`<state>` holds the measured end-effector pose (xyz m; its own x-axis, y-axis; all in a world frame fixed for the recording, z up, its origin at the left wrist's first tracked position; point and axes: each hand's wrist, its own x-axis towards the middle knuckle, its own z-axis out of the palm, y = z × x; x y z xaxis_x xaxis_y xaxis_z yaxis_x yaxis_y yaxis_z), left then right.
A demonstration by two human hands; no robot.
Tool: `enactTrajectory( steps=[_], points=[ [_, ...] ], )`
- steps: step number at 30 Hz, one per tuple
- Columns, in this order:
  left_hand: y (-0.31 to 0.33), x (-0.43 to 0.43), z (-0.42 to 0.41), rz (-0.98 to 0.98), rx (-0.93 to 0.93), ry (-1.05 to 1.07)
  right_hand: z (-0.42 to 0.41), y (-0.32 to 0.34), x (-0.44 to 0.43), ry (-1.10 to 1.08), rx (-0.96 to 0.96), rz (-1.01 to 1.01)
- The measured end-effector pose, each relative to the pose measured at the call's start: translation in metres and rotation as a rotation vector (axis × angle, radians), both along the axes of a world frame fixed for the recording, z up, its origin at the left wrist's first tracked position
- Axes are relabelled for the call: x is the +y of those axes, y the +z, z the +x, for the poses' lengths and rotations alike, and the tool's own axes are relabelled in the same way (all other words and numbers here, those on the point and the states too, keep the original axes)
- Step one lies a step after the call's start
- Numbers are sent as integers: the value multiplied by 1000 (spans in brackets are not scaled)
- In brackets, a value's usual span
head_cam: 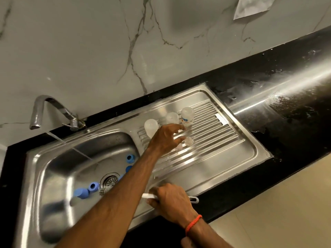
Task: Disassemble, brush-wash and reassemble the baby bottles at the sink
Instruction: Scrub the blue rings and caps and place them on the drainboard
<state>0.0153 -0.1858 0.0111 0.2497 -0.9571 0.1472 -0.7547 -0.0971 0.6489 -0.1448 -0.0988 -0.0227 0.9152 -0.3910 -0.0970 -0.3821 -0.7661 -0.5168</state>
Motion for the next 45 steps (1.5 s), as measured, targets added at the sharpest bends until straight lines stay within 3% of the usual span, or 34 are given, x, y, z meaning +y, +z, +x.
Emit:
enactTrajectory(
  steps=[5, 10, 18, 26, 34, 38, 45],
  points=[
    [23, 65, 39, -134, -24, 112, 14, 5, 13, 3, 14, -40],
    [33, 149, 90, -112, -75, 235, 36, 23, 23, -43, 38, -228],
    [17, 254, 154, -79, 1, 526, 83, 46, 35, -138, 93, -181],
    [-16, 301, 199, -30, 119, 660, 138, 46, 53, -145, 60, -221],
    [-63, 312, 228, 45, 223, 710, 176, 26, 66, -167, 152, -242],
    [-90, 313, 237, 163, 194, 736, 187, 23, 70, -206, 172, -200],
    [-129, 311, 244, 606, 83, 592, 193, 10, 69, -292, 170, -136]
  ],
)
